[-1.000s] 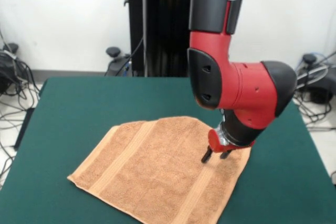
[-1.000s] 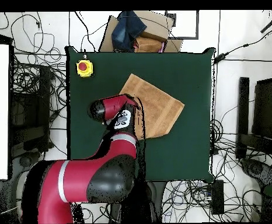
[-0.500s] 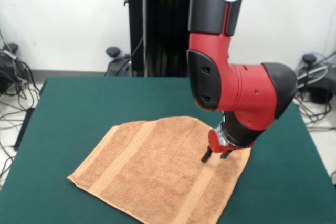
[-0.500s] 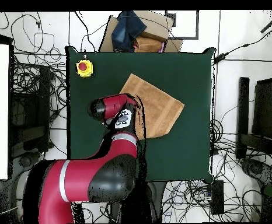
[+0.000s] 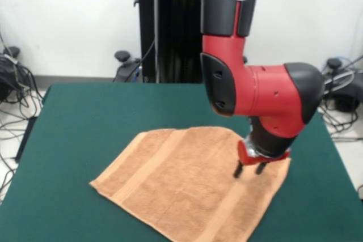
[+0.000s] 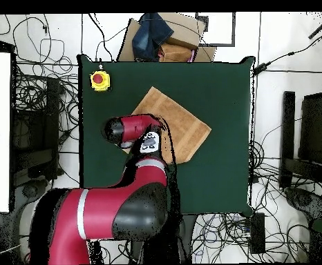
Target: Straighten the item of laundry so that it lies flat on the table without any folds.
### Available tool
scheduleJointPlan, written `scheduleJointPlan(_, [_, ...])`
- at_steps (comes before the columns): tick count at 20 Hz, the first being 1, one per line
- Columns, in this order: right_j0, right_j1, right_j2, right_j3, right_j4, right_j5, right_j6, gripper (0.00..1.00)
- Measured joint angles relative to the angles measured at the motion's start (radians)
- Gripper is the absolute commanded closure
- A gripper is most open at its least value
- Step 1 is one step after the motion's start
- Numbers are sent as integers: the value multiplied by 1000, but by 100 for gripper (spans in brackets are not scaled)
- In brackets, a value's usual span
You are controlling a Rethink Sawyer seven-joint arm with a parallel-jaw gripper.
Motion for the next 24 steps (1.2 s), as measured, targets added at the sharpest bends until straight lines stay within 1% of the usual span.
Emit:
scheduleJointPlan(6, [13,-15,50,28,58,-52,0,0])
scheduleJointPlan(10, [45,-20,81,32,119,-65,0,0])
scheduleJointPlan(15, [87,-20,97,33,169,-65,1,0])
scheduleJointPlan(20, [103,-21,109,33,191,-65,1,0])
scheduleJointPlan(24, [102,-23,109,36,191,-65,1,0])
